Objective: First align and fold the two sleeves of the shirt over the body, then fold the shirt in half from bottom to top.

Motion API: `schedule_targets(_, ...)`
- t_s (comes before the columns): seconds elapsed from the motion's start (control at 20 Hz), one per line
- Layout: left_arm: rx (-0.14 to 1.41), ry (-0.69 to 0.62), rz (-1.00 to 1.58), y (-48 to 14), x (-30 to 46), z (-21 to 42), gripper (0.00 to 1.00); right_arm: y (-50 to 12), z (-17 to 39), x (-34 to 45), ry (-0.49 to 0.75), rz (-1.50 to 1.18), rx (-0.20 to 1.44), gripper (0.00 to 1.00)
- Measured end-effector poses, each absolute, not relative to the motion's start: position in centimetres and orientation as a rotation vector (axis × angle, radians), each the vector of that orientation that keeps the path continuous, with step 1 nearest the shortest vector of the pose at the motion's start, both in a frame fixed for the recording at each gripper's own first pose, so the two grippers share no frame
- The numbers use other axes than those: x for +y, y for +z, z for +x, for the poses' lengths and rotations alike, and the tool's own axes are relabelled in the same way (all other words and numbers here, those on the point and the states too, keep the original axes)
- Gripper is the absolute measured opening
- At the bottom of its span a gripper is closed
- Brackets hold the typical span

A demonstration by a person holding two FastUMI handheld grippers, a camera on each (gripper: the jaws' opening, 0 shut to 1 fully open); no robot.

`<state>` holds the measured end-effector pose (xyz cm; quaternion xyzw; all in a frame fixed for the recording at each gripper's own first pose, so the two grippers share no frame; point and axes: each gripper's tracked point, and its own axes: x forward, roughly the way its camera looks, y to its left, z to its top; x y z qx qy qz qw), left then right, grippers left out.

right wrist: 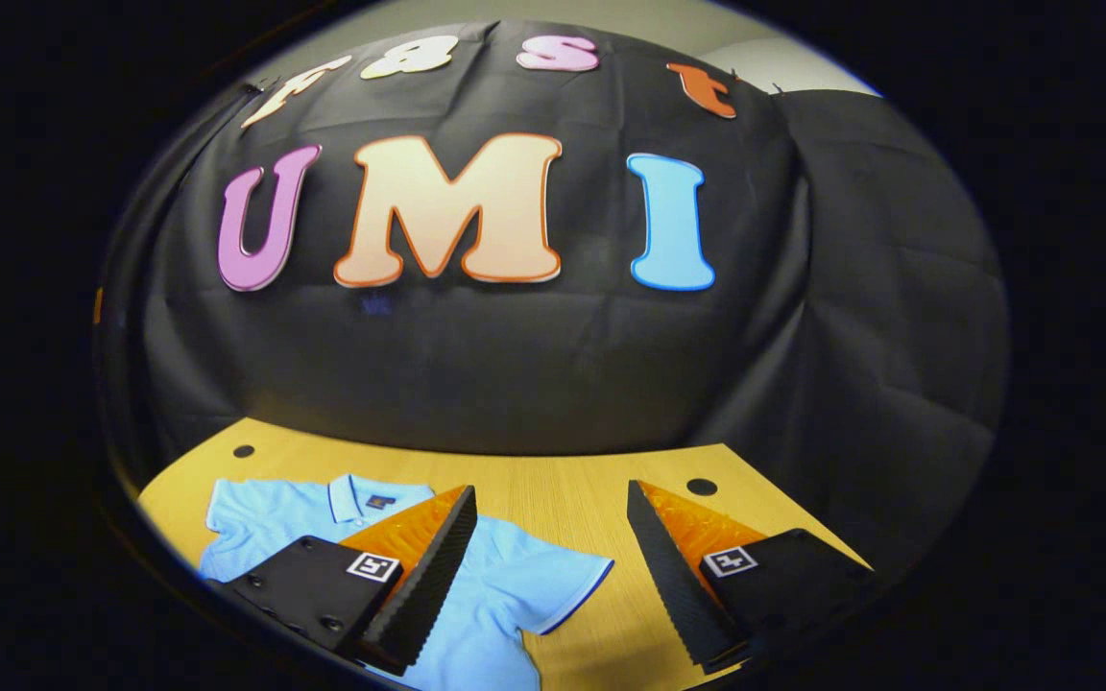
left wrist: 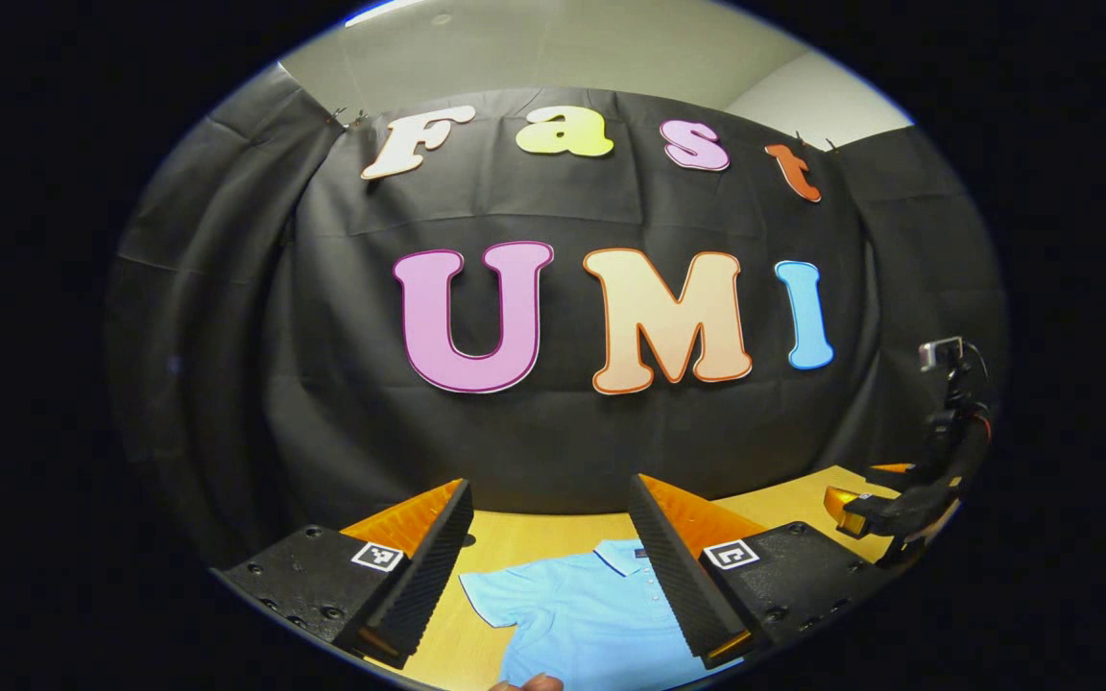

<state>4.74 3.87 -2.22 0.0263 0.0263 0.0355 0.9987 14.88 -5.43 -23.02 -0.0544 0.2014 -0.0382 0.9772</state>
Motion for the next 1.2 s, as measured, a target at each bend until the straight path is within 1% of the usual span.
schedule_targets(0.15, 0.078, 0.079, 0.042, -3.1, 4.3, 5.5, 0.97, -27.8, 15.8, -6.3, -0.101, -0.131, 0.498, 0.99)
schedule_targets(0.2, 0.087, 0.079, 0.039, -3.5, 4.5, 5.6, 0.97, -29.4, 16.1, -6.7, -0.113, -0.136, 0.531, 1.00)
schedule_targets(0.3, 0.102, 0.080, 0.039, -4.1, 4.7, 5.8, 0.97, -32.3, 16.3, -7.3, -0.134, -0.132, 0.589, 0.99)
schedule_targets(0.45, 0.114, 0.089, 0.033, -4.8, 5.2, 6.3, 0.97, -35.9, 16.8, -8.2, -0.164, -0.140, 0.664, 1.00)
schedule_targets(0.5, 0.120, 0.093, 0.032, -5.1, 5.5, 6.5, 0.97, -36.8, 16.7, -8.6, -0.178, -0.144, 0.687, 0.99)
schedule_targets(0.55, 0.127, 0.097, 0.031, -5.3, 5.7, 6.6, 0.97, -37.8, 16.5, -9.1, -0.186, -0.139, 0.715, 1.00)
schedule_targets(0.7, 0.144, 0.111, 0.028, -5.9, 6.2, 6.7, 0.97, -39.6, 16.3, -9.9, -0.221, -0.121, 0.766, 0.99)
schedule_targets(0.9, 0.150, 0.120, 0.039, -6.2, 6.6, 7.1, 0.97, -42.0, 15.1, -9.3, -0.218, -0.088, 0.852, 0.99)
schedule_targets(1.0, 0.152, 0.122, 0.041, -6.4, 6.6, 7.2, 0.98, -42.1, 15.4, -8.9, -0.231, -0.033, 0.846, 1.00)
schedule_targets(1.05, 0.154, 0.120, 0.038, -6.5, 6.6, 7.2, 0.97, -42.3, 15.0, -8.8, -0.228, -0.005, 0.863, 0.94)
schedule_targets(1.1, 0.155, 0.120, 0.034, -6.6, 6.5, 7.1, 0.97, -42.2, 15.1, -8.4, -0.224, 0.024, 0.861, 0.93)
schedule_targets(1.15, 0.159, 0.123, 0.031, -6.6, 6.6, 7.1, 0.97, -42.3, 15.4, -8.3, -0.223, 0.026, 0.853, 0.85)
schedule_targets(1.2, 0.163, 0.125, 0.028, -6.7, 6.7, 7.1, 0.97, -42.4, 15.4, -8.1, -0.211, 0.034, 0.853, 0.81)
